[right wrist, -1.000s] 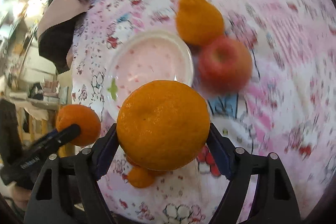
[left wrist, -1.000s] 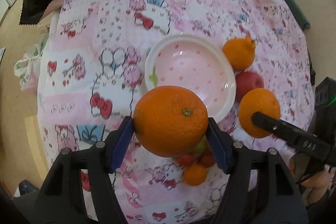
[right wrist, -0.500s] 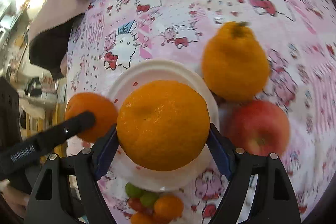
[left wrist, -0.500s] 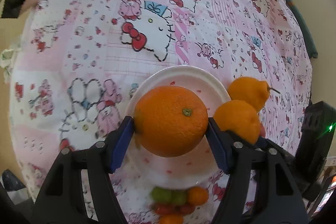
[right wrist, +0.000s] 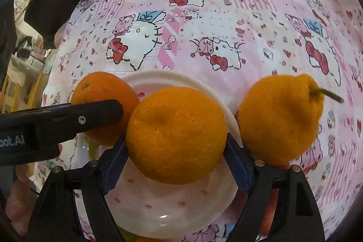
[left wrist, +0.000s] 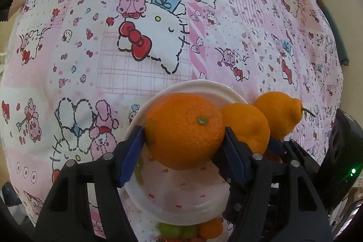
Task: Organize fruits
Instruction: 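Carry both oranges onto the white plate, side by side, then open both tools to release the oranges and lift away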
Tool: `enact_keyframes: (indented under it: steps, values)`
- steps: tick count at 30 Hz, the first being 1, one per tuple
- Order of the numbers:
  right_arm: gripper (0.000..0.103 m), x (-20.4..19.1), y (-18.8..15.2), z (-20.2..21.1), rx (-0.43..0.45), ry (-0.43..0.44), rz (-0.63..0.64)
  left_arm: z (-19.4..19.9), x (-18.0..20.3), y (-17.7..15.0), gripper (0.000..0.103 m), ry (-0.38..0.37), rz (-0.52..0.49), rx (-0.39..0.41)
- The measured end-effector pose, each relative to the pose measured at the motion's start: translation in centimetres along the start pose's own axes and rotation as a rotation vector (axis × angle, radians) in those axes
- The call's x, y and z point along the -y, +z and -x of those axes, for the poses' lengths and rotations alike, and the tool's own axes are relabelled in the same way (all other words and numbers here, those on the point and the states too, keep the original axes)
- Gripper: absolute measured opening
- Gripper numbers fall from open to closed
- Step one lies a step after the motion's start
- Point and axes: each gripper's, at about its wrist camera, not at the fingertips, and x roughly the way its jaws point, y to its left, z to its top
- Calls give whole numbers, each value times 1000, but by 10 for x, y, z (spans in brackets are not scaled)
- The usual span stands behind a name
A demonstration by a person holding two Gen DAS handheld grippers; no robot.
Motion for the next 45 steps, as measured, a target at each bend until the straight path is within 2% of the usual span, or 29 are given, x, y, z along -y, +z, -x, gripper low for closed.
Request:
enact_keyframes:
  steps: [8, 9, 11, 13, 32, 39, 45]
  values:
    - [87, 1, -3, -4, 10, 5, 19, -1, 3, 1, 71, 7, -31, 18]
    - [87, 1, -3, -4, 8, 5, 21, -1, 3, 1, 73, -4, -29, 15]
    - [87, 1, -3, -4, 4, 4, 26, 0, 3, 1, 85, -7, -34, 16]
    - [87, 0, -5, -4, 1, 2, 28, 2, 4, 0, 87, 5, -45, 24]
    - [89, 8, -9, 19, 4, 50, 4, 17, 14, -6, 86, 21, -109, 83]
    - [89, 15, -15, 51, 37, 87, -51, 42, 21, -13, 86, 43, -150, 152]
    - [89, 28, -20, 97, 132, 42, -143, 70, 19, -24, 86, 58, -154, 225]
